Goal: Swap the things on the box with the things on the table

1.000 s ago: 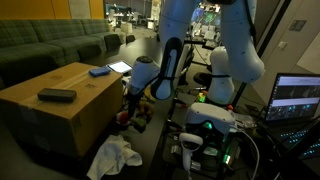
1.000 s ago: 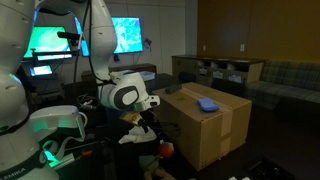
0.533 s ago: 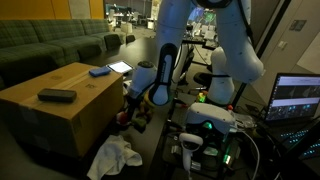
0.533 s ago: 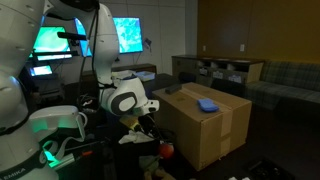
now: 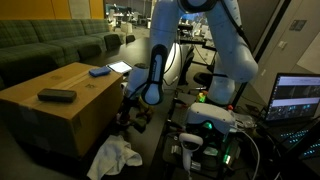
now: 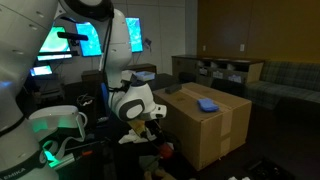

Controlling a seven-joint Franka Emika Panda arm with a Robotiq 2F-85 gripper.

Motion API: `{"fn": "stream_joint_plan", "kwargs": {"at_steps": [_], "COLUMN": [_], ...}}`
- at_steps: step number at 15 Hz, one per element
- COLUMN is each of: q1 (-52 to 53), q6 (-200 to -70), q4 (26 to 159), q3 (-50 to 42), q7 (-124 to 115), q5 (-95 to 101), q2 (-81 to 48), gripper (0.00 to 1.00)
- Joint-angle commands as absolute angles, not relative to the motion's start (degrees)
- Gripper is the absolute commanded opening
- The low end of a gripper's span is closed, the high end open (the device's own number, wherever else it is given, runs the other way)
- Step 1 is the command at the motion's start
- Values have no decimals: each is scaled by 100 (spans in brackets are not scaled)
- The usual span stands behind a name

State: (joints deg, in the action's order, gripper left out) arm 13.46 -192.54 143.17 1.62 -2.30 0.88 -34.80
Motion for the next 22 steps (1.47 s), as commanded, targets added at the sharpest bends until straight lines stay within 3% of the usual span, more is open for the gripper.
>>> {"fn": "stream_joint_plan", "kwargs": {"at_steps": [1, 10, 11, 13, 16, 22], "q1": [777, 863, 935, 940, 936, 1192], "q6": [-19345, -19140, -19166, -19131, -19046, -18869], "q4": [13860, 13583, 13556, 13489, 13353, 13418], "q3": [506, 288, 229, 147, 0, -154], "q7": [-84, 42, 42, 72, 114, 54], "q5": [227, 167, 142, 134, 133, 20], "q2": [-3962, -4408, -4463, -4479, -4537, -4446], "gripper": [100, 100, 77, 68, 42, 1]}}
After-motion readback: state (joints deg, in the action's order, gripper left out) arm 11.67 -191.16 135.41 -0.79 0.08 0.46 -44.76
